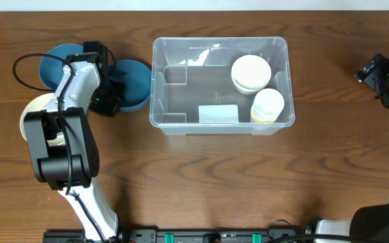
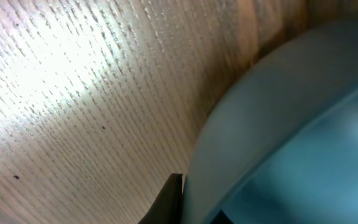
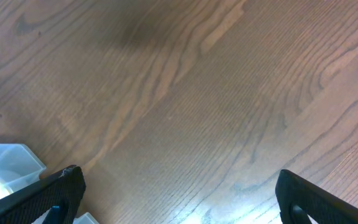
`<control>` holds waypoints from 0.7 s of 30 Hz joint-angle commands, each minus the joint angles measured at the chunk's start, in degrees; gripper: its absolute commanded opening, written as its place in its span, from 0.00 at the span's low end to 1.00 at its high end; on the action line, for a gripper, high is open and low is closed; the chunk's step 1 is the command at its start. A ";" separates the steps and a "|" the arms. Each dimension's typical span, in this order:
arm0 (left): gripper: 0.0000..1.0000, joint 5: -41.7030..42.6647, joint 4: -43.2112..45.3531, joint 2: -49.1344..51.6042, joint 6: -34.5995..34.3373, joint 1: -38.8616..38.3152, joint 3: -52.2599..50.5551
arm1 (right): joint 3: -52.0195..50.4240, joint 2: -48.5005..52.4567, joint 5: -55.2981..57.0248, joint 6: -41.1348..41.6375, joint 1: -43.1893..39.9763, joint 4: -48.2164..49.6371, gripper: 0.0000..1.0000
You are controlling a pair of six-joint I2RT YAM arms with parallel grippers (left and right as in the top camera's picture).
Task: Pack container
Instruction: 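Reach the left gripper to the right blue bowl and grasp its rim, then lift the blue bowl and place it into the container's left side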
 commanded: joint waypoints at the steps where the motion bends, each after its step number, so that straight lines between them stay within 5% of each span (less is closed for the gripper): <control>1: 0.06 -1.09 -0.46 0.22 3.43 0.04 -0.22 | 0.70 0.07 0.72 -0.61 -0.17 -0.07 0.99; 9: 0.06 -1.14 -0.35 -4.85 6.38 0.09 1.01 | 0.70 0.07 0.72 -0.61 -0.17 -0.07 0.99; 21: 0.06 -7.23 1.05 -25.77 14.51 0.72 2.03 | 0.70 0.07 0.72 -0.61 -0.17 -0.07 0.99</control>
